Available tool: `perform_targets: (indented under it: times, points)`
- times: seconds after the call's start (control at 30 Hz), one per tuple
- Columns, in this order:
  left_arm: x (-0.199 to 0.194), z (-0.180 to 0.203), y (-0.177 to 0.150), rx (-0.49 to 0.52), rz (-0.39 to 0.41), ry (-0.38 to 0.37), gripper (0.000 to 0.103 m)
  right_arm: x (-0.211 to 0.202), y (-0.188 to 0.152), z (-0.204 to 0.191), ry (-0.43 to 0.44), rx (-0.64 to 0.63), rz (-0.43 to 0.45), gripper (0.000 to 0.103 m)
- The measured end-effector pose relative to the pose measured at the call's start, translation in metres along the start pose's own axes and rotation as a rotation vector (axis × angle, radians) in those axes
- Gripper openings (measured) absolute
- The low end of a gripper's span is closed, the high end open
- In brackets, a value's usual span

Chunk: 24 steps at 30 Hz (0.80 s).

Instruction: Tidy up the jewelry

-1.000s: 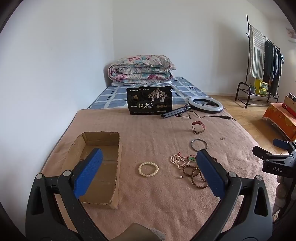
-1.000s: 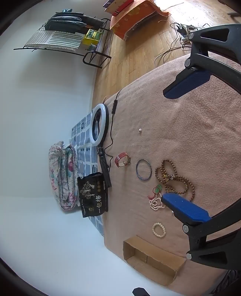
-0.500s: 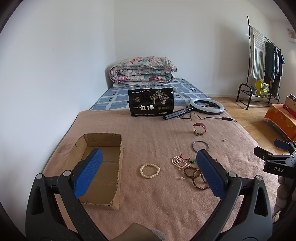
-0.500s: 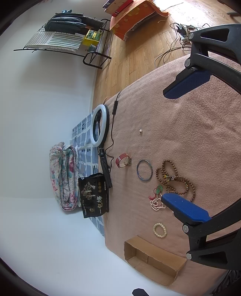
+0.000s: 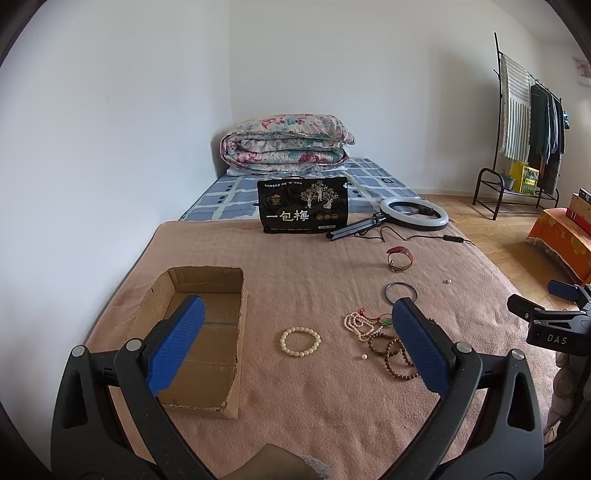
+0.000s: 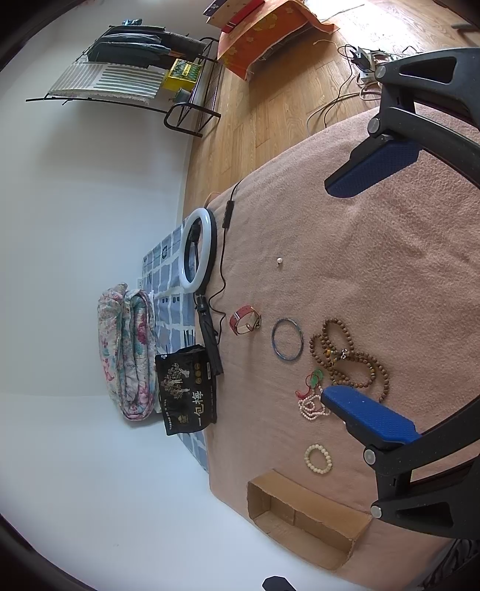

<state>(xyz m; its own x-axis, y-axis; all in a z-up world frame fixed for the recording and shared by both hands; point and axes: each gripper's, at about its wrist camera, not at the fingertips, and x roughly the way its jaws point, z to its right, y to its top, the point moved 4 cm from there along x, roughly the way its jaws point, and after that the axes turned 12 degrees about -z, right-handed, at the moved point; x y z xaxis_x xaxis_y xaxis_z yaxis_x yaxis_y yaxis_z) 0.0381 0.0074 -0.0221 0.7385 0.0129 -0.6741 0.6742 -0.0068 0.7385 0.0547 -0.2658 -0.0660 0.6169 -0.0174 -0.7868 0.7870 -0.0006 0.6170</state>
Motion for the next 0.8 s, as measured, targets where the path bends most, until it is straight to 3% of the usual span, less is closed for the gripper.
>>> perform_targets:
  times: [0.8]
  points:
    - [-0.0002,-0.0003,-0.0008,0.001,0.003,0.001,0.103,0.0004,-0.001,0.0007,0.008,0.008,-0.007,0.103]
